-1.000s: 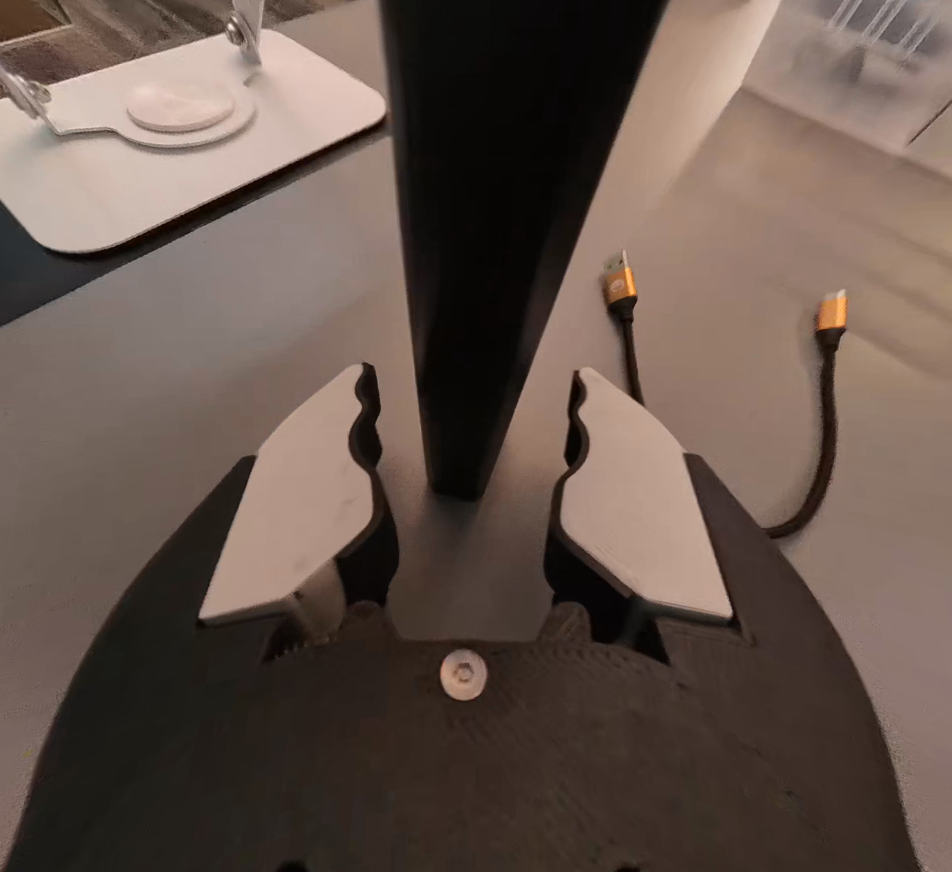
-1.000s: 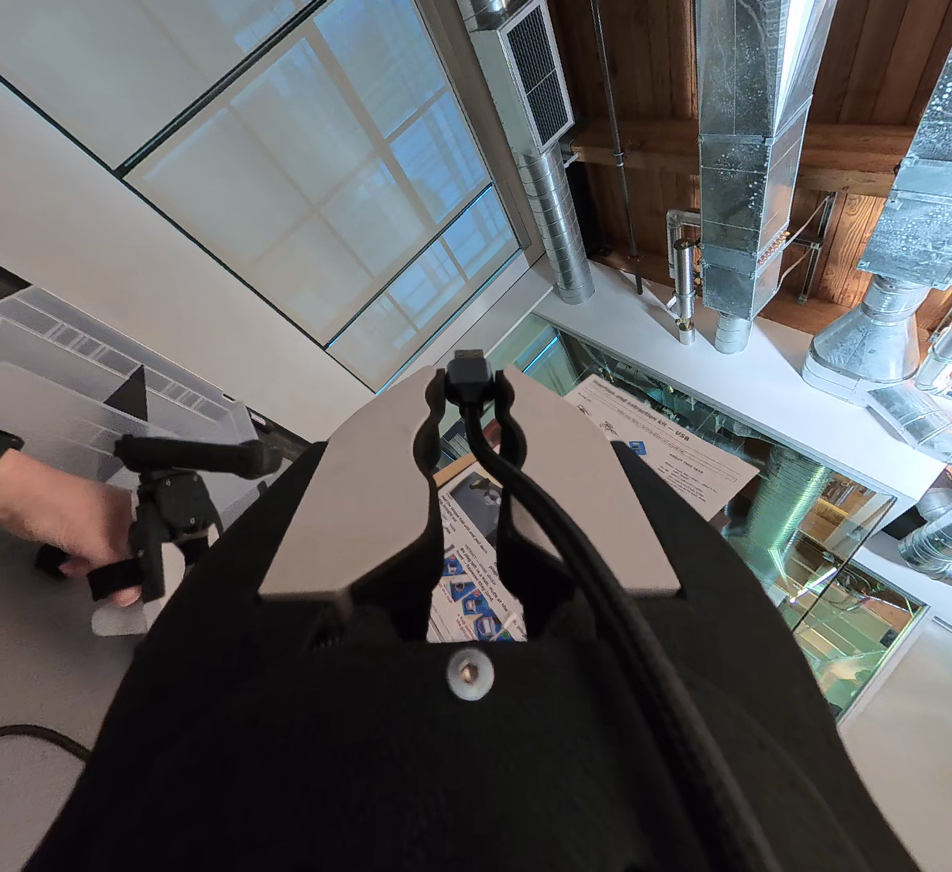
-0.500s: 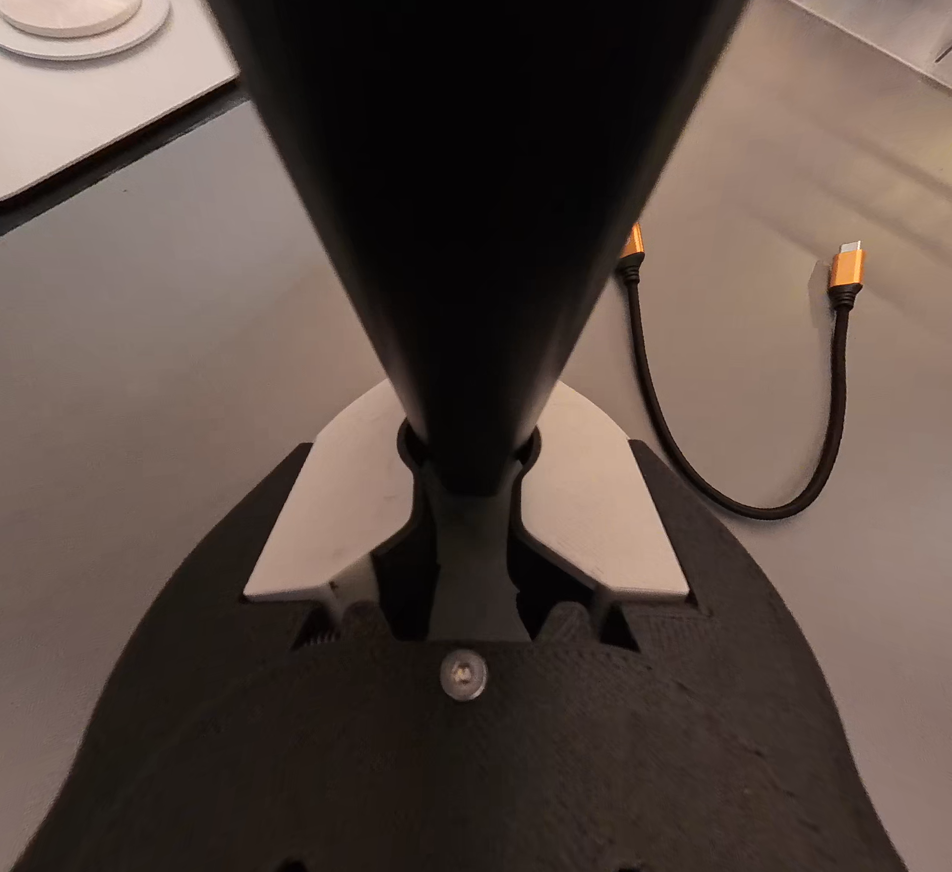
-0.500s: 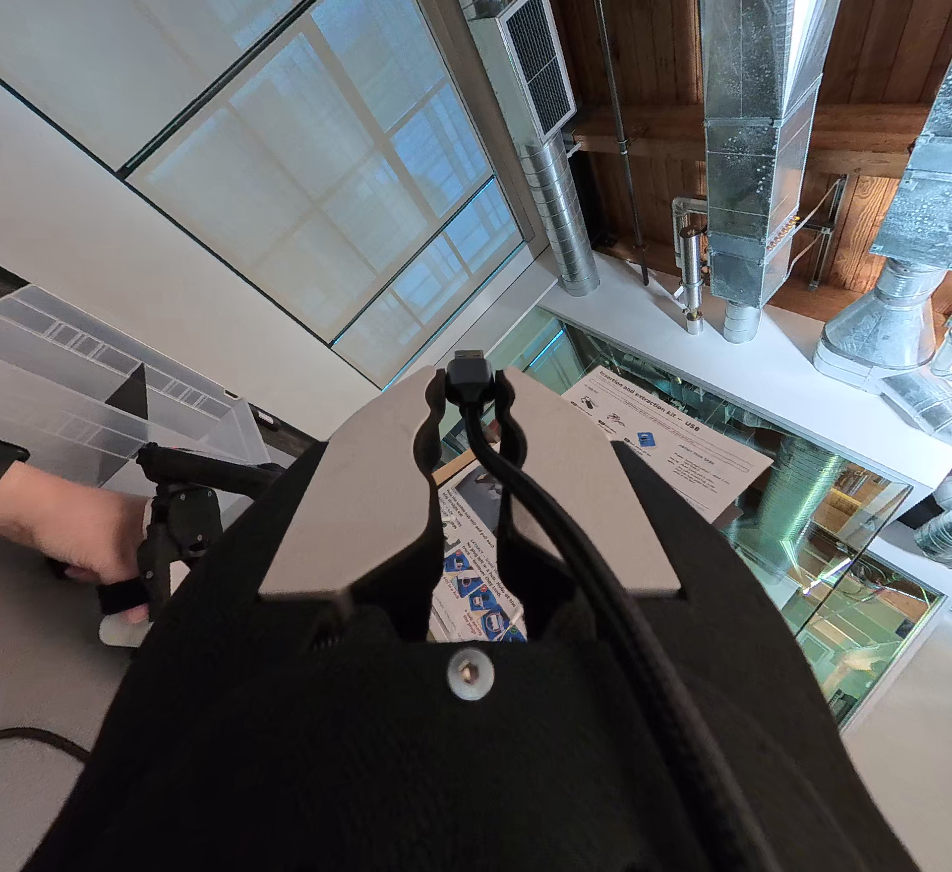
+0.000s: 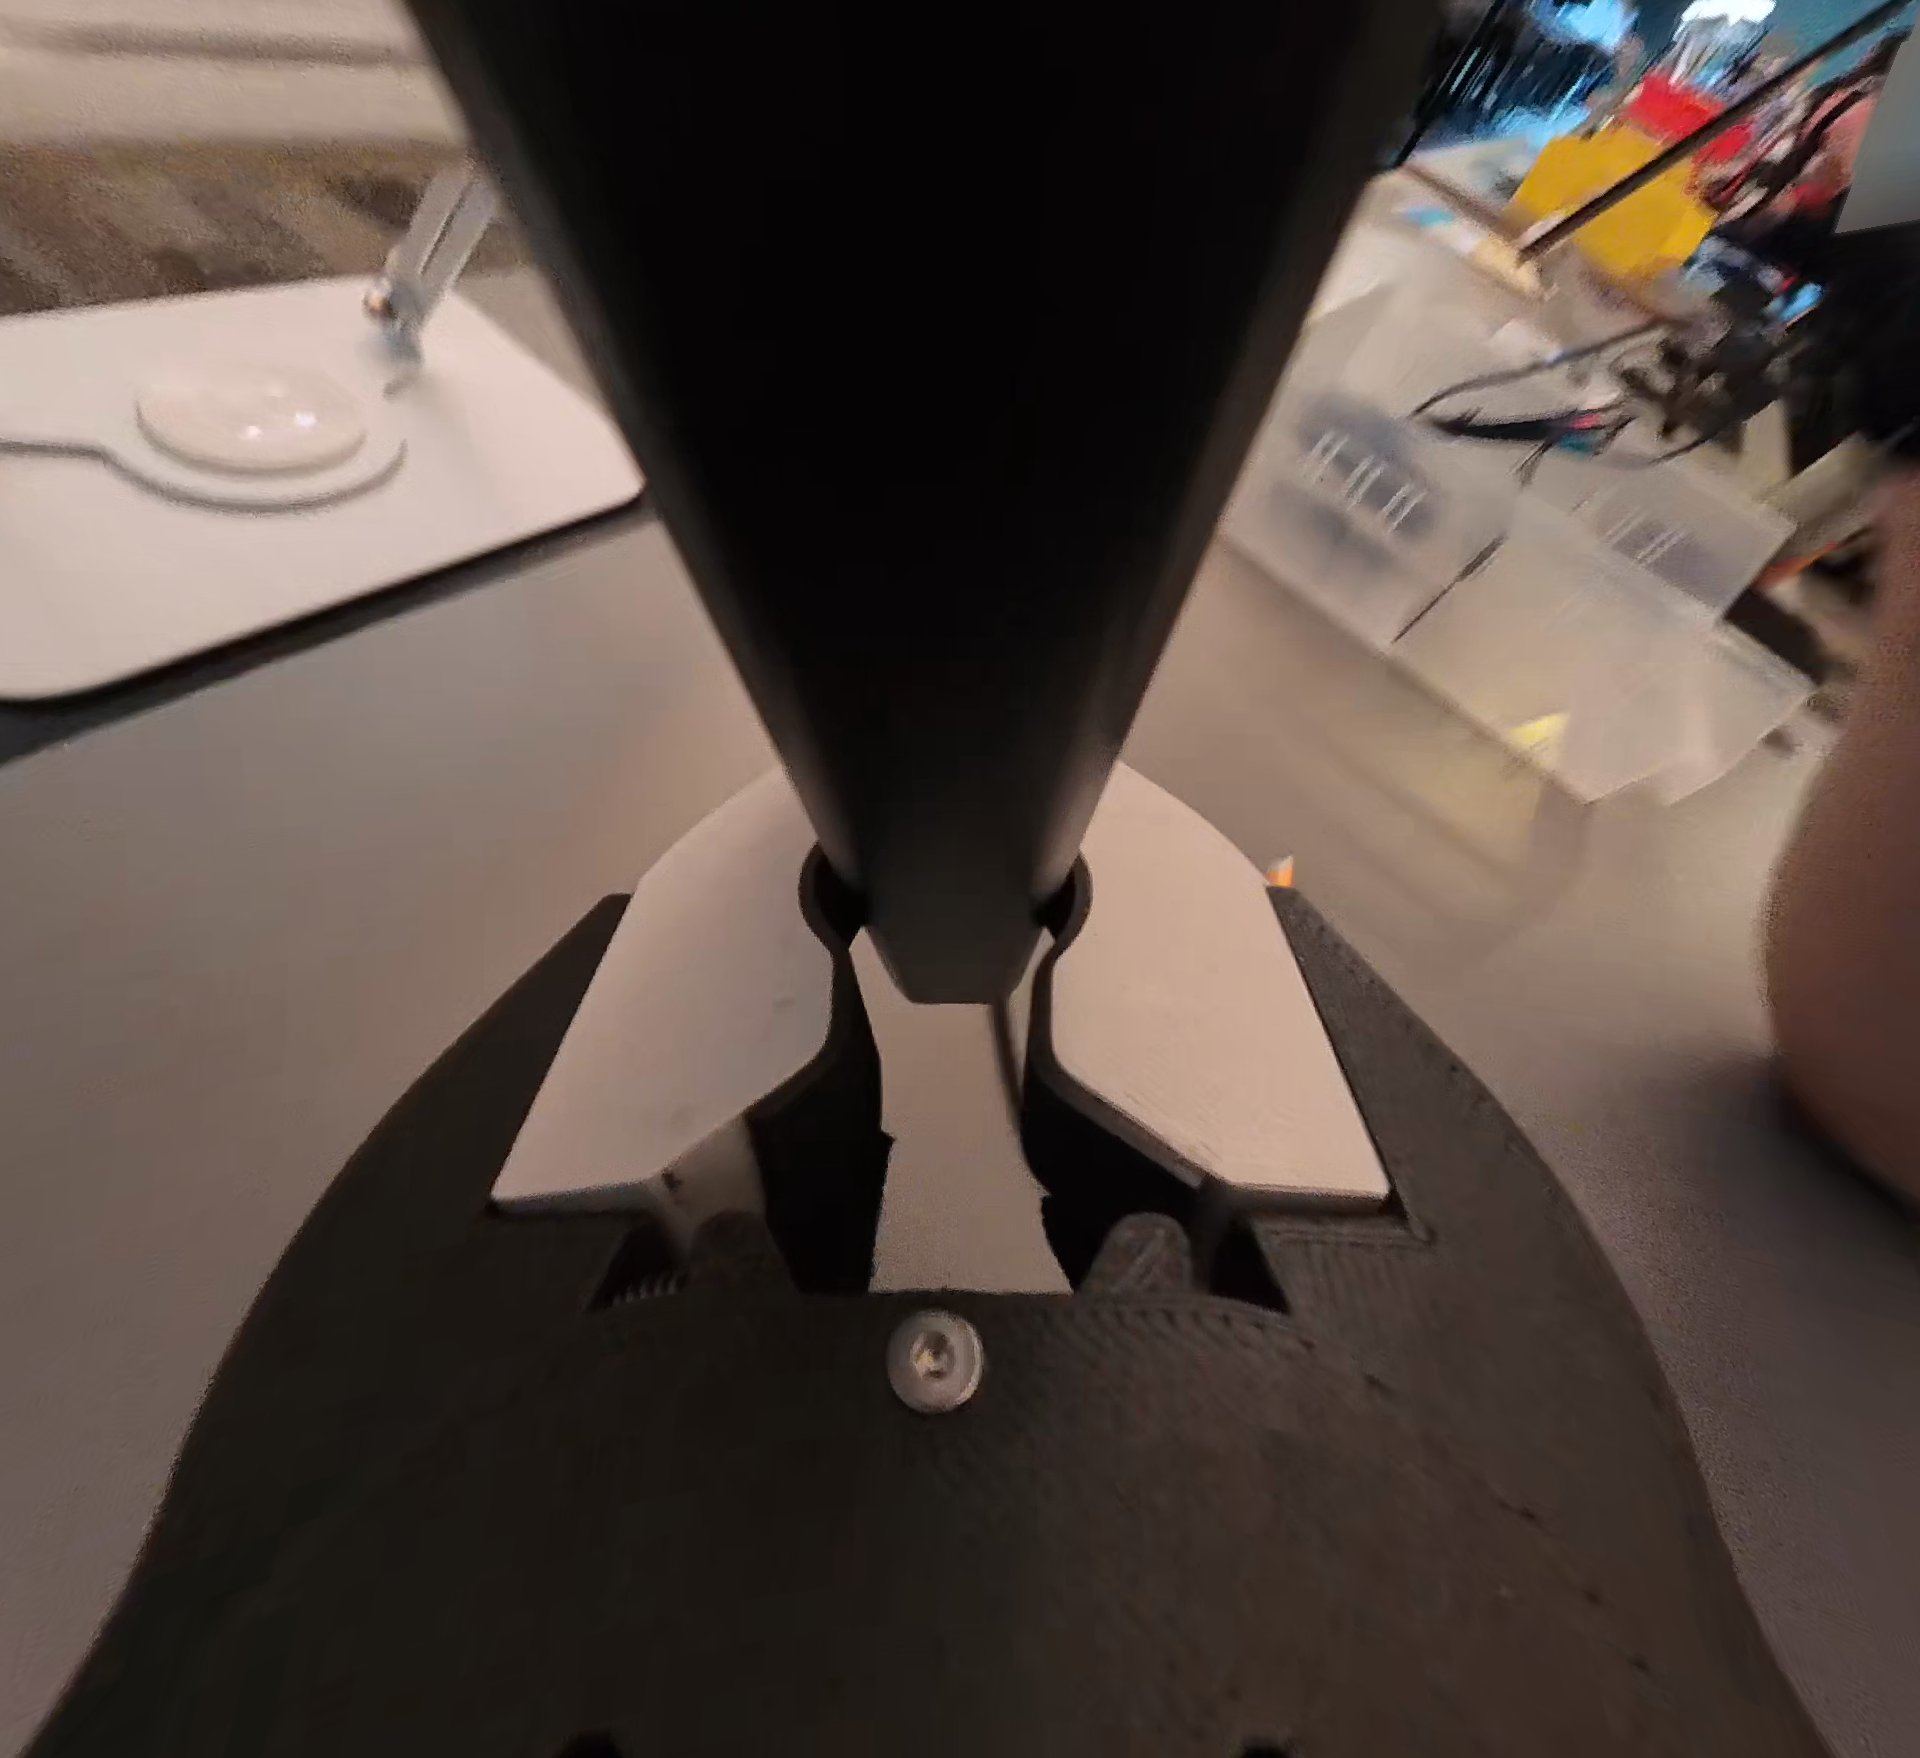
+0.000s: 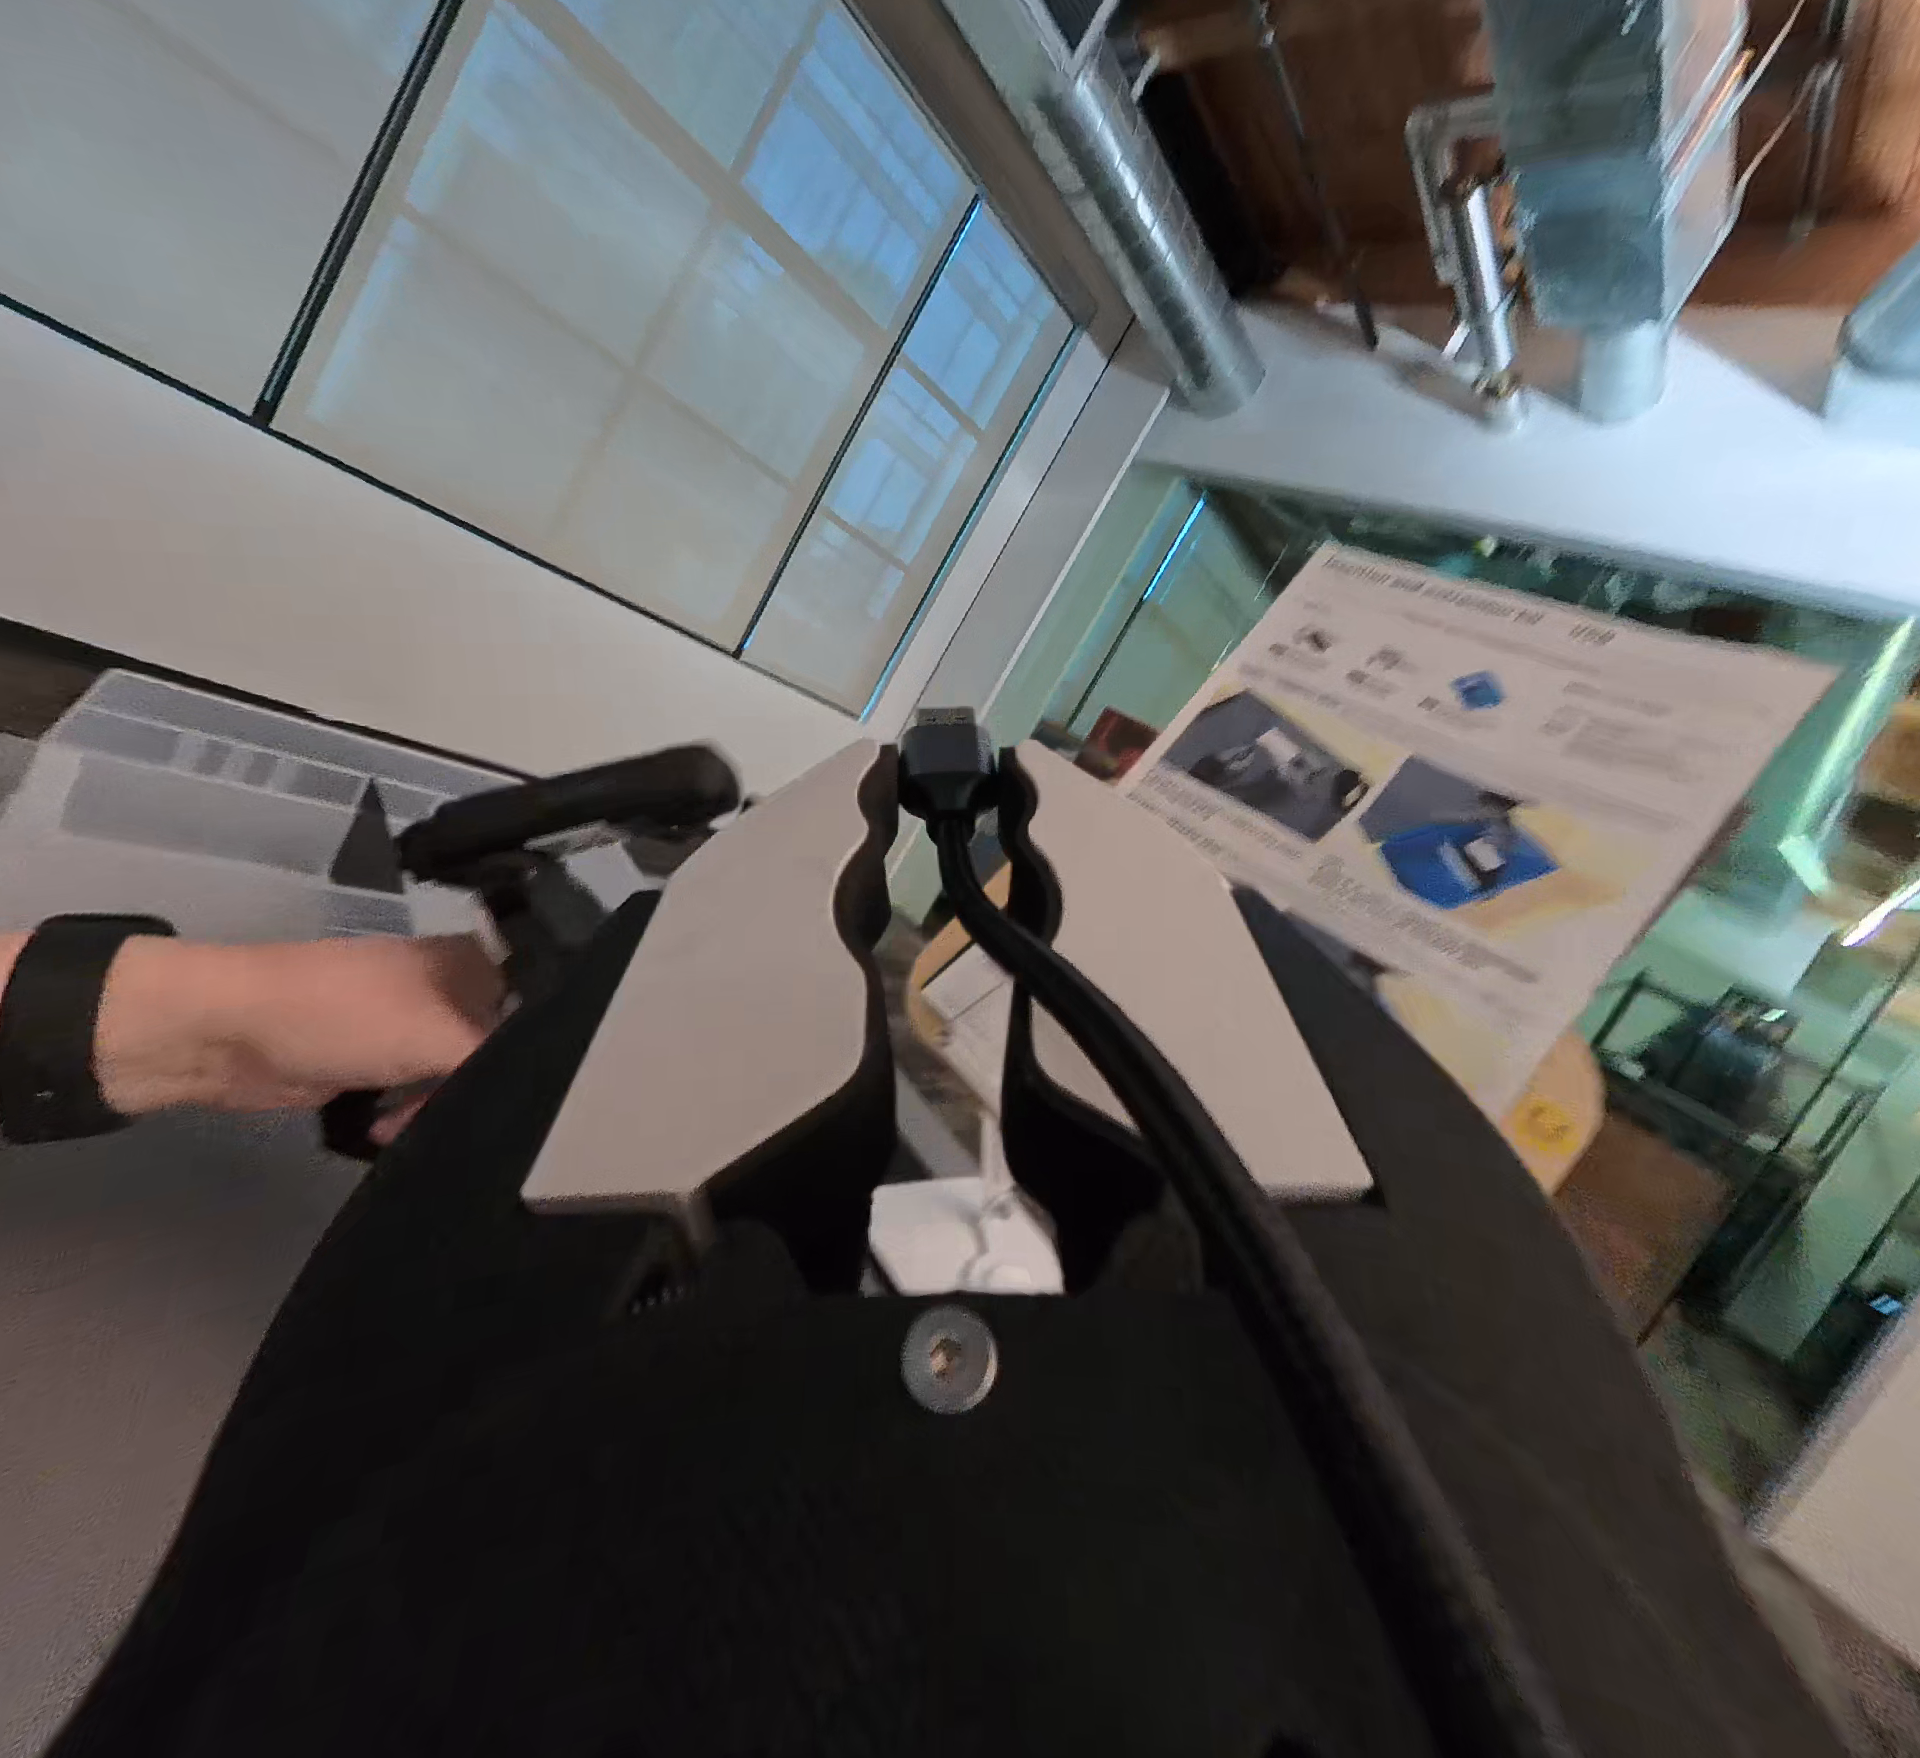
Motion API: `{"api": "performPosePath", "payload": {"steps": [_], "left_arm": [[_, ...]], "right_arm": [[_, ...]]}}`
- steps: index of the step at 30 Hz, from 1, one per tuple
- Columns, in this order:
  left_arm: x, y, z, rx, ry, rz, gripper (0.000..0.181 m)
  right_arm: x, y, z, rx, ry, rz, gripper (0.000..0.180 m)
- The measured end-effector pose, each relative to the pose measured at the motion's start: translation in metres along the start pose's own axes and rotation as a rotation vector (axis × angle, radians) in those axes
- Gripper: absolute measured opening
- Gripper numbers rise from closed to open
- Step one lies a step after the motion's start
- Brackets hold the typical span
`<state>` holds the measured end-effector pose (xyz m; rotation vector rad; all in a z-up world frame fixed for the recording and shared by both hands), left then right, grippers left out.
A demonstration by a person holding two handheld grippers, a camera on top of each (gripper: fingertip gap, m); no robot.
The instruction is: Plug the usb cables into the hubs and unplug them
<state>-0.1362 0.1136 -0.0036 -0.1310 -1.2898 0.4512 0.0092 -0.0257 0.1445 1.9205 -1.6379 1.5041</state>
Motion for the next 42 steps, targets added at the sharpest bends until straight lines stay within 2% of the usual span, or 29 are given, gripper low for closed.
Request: {"api": "performPosePath", "payload": {"steps": [5,14,25,31,42], "left_arm": [[0.047,-0.046,-0.001,-0.079,-0.033,-0.062,0.029],[0.059,-0.069,-0.003,-0.024,-0.095,-0.166,0.029],[0.059,-0.084,-0.014,0.017,-0.076,-0.211,0.028],[0.062,-0.090,-0.014,0.013,-0.124,-0.196,0.028],[0.067,-0.092,-0.011,0.184,-0.162,-0.286,0.029]], "right_arm": [[-0.029,0.024,-0.020,-0.005,0.179,0.030,0.018],[-0.039,0.043,-0.029,0.066,0.364,0.035,0.018],[-0.034,0.043,-0.030,0.012,0.341,-0.008,0.018],[-0.031,0.041,-0.029,0.012,0.347,-0.043,0.018],[-0.028,0.046,-0.030,-0.055,0.322,-0.069,0.018]]}}
Point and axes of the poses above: each gripper's, where its closed fingertips meet, z back along the fingers, x out of its top, y = z × x across the jaws, the point moved 6 cm from there along z, back along the fingers, and after that the axes turned 8 degrees about -x, right-handed, at the moved point
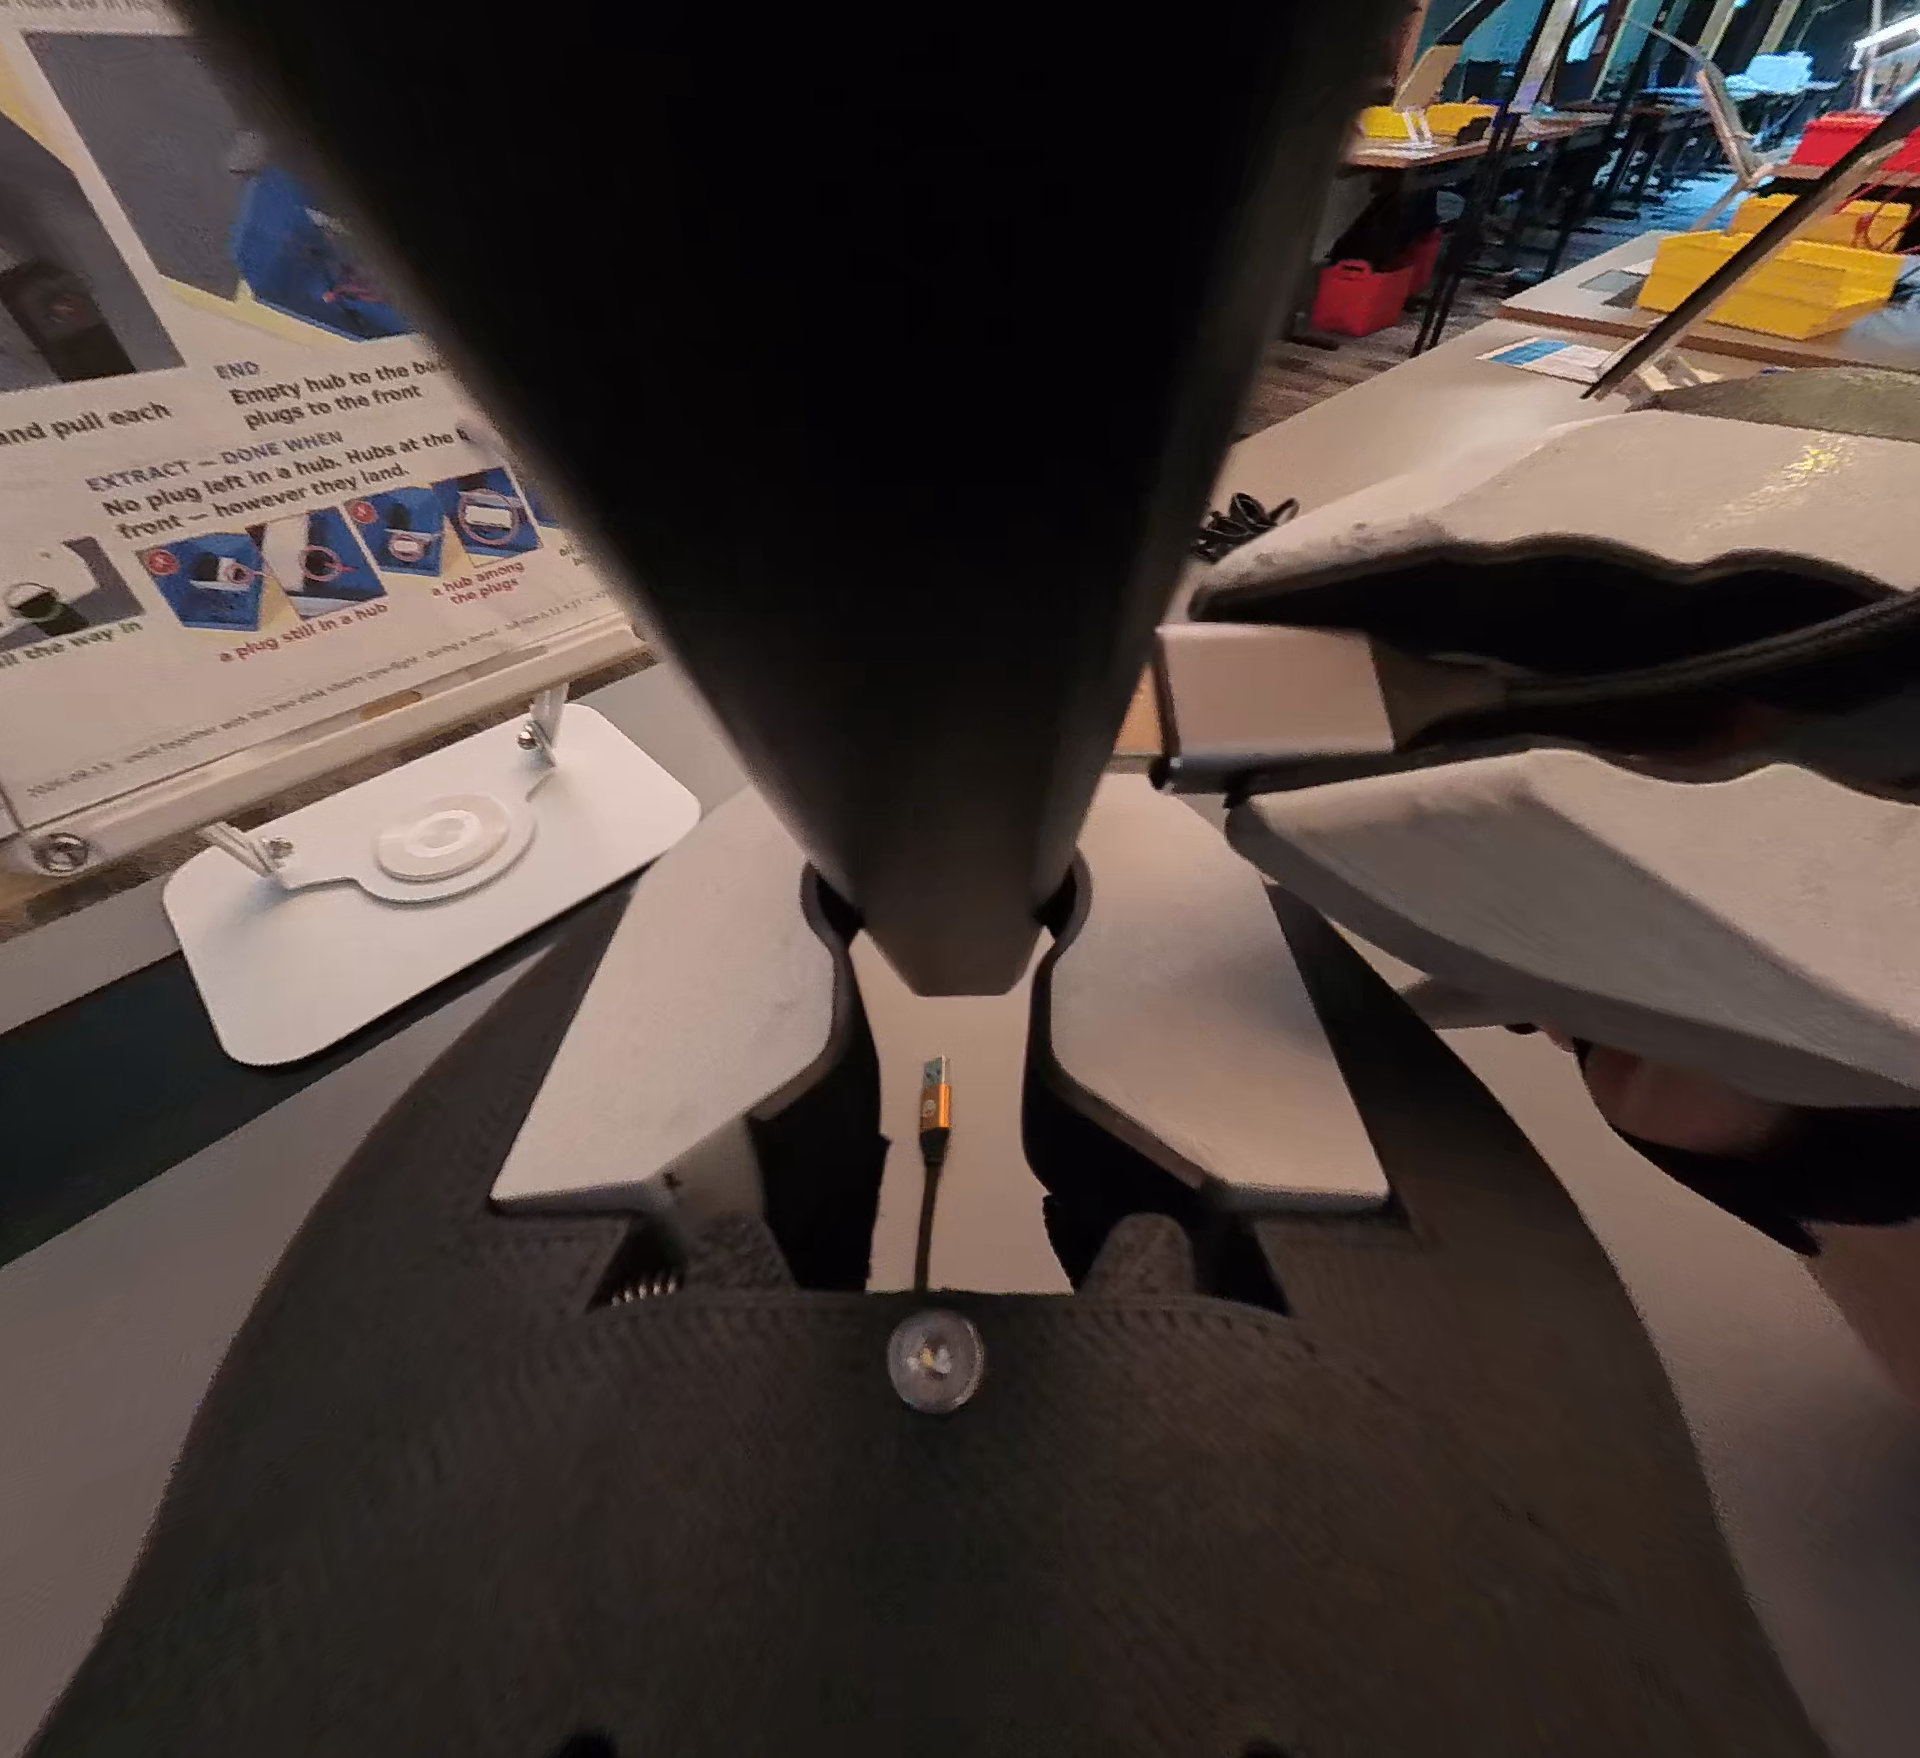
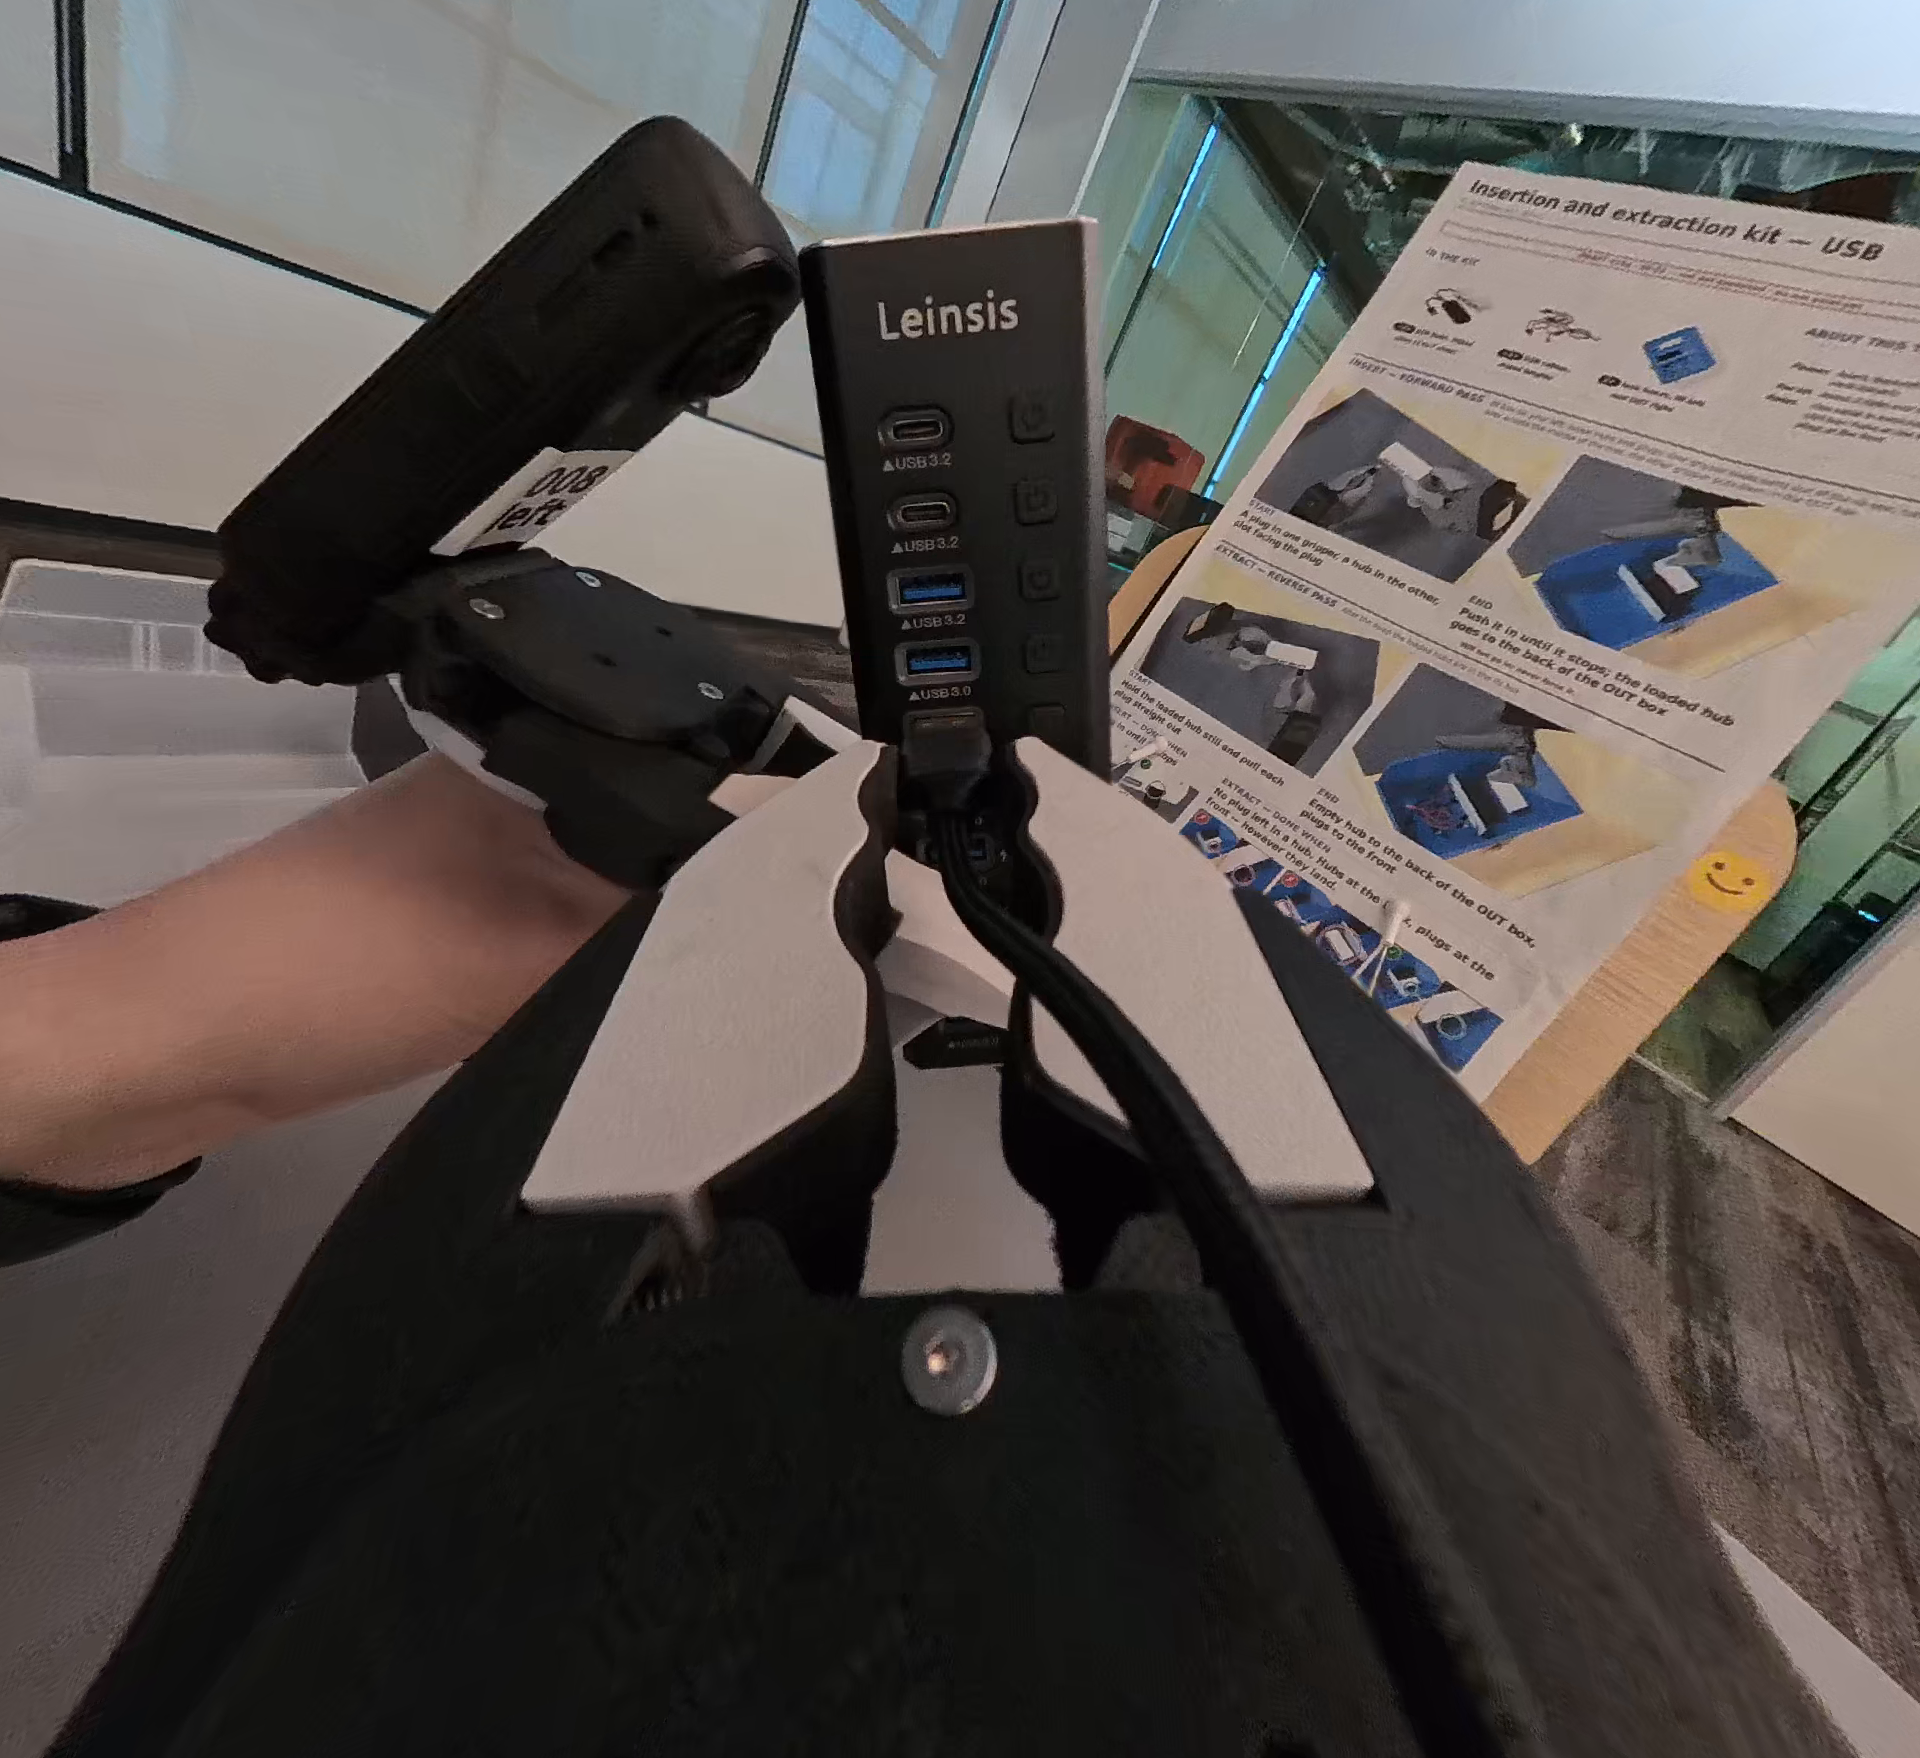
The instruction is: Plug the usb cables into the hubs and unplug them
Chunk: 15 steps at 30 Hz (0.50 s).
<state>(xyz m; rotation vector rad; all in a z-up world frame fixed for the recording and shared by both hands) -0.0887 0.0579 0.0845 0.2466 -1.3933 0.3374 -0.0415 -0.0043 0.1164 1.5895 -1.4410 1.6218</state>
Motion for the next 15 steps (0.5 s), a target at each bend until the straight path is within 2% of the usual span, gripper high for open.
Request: {"api": "performPosePath", "payload": {"steps": [8,15], "left_arm": [[0.0066,-0.0008,0.0072,0.123,0.014,-0.203,0.028],[0.0079,-0.0058,0.0064,0.191,0.036,-0.293,0.029]], "right_arm": [[0.0040,0.0041,0.0021,0.000,-0.039,0.006,0.018],[0.0031,0.0046,0.0036,-0.024,-0.080,-0.045,0.018]]}}
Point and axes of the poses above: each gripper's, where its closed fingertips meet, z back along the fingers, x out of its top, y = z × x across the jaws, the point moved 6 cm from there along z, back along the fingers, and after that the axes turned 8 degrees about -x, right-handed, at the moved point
